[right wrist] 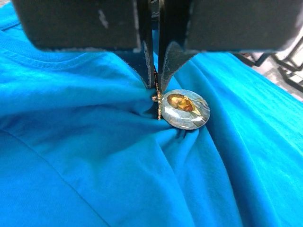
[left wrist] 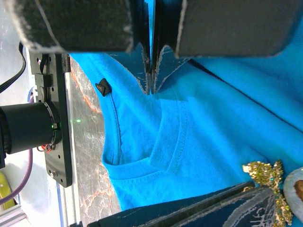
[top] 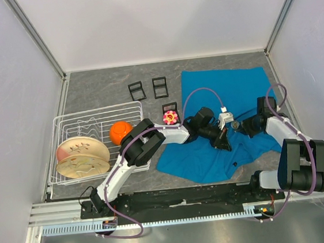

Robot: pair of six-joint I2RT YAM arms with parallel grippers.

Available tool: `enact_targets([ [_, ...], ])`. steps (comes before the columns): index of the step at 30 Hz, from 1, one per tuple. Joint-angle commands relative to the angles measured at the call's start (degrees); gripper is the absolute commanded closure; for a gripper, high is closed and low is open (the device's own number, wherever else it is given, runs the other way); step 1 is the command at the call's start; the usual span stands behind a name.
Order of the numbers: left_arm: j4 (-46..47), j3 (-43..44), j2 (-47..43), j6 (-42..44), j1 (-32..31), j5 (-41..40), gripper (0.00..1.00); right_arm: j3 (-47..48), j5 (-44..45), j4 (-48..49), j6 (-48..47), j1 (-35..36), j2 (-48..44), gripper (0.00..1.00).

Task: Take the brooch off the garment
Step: Remove the brooch from the clothes.

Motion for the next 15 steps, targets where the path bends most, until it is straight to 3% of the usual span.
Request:
enact_targets([
  [1,0.4,-1.4,-1.3,-1.0,-0.3,-0.6,0.97,3.1,8.1,-2.8,-4.5,0.9,0.2,0.73],
  [3,0.7,-1.6,-1.4,-1.2,-0.2,-0.4,0.97,2.8,8.9,-2.3,-5.1,1.3,0.2,0.67],
  [11,0.7,-1.6,-1.4,-1.3,-0.3,0.1,0.97,2.5,6.9,1.3,-4.0,2.3,1.7,0.69],
  [15,0.6,-1.3,-1.2,-1.3,-0.3,0.4,0.97,3.0,4.7,1.4,-3.5,2.4,0.2,0.60],
])
